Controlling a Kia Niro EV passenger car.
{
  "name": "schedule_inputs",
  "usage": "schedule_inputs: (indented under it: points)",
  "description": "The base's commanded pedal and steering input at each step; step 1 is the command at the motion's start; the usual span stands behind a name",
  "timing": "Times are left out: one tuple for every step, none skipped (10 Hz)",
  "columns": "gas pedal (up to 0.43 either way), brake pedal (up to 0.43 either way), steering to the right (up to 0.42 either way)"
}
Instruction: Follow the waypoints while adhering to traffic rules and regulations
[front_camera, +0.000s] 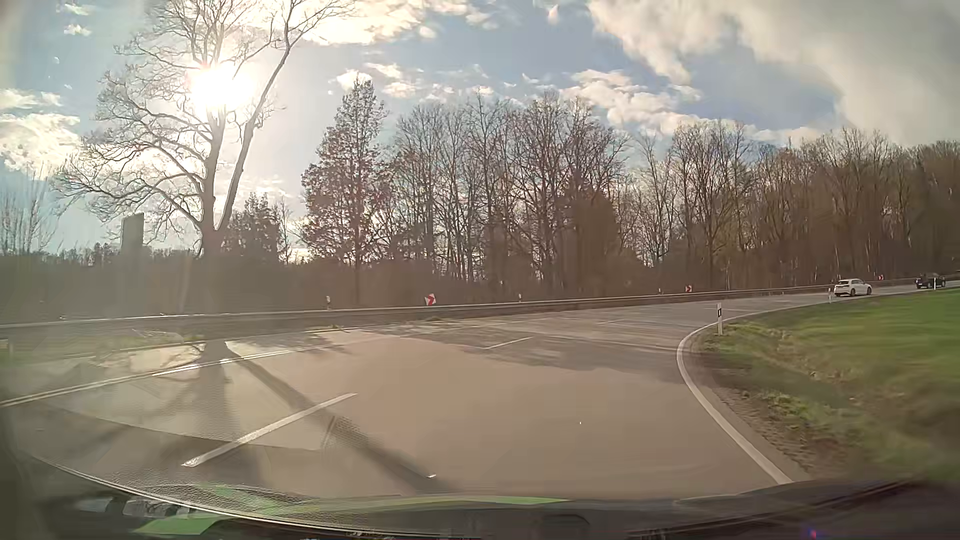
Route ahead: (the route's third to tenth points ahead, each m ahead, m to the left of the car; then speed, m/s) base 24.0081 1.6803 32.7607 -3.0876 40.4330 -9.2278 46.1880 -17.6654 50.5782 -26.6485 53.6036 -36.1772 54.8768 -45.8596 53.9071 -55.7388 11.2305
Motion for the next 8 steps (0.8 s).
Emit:
schedule_inputs:
  points:
    - [0.079,0.000,0.070]
    - [0.079,0.000,0.073]
    - [0.079,0.000,0.075]
    - [0.079,0.000,0.076]
    - [0.079,0.000,0.077]
    - [0.087,0.000,0.077]
    - [0.087,0.000,0.077]
    - [0.087,0.000,0.077]
